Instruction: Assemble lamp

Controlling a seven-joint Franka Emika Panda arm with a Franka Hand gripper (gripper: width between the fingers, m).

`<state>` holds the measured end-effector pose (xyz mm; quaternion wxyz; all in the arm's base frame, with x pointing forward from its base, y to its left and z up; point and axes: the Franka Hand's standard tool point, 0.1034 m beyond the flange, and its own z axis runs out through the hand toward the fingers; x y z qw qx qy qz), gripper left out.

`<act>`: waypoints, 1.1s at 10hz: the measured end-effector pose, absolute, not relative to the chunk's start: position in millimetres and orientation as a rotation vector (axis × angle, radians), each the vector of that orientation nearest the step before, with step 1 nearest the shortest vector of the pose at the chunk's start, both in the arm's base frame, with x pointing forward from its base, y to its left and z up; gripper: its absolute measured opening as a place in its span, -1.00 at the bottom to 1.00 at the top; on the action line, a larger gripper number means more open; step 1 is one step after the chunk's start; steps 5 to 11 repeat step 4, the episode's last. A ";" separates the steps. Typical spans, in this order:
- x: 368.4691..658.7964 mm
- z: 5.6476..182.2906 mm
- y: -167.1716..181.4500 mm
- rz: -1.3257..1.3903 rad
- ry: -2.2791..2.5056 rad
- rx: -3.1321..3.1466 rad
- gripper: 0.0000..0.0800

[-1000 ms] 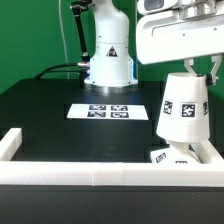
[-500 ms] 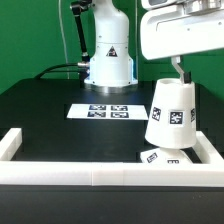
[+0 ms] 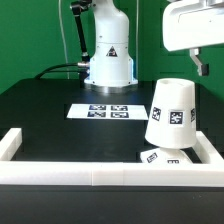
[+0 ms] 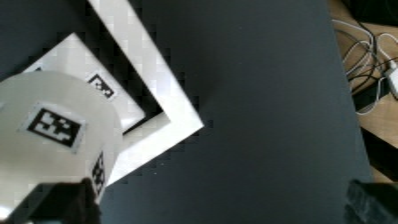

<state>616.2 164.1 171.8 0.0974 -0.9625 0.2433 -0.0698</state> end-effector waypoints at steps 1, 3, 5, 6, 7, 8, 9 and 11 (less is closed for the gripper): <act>616.2 171.2 163.6 -0.206 0.722 -2.850 0.75; 615.9 170.4 163.7 -0.204 0.722 -2.851 0.75; 615.9 170.2 163.7 -0.204 0.722 -2.851 0.75; 615.9 170.2 163.7 -0.204 0.722 -2.851 0.75; 615.9 170.2 163.7 -0.204 0.722 -2.851 0.75; 615.9 170.2 163.7 -0.204 0.722 -2.851 0.75; 615.9 170.2 163.7 -0.204 0.722 -2.851 0.75; 615.9 170.2 163.7 -0.204 0.722 -2.851 0.75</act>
Offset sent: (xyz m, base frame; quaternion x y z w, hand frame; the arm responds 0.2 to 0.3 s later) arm 0.0000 0.0000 0.0000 0.0000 0.0000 0.0000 1.0000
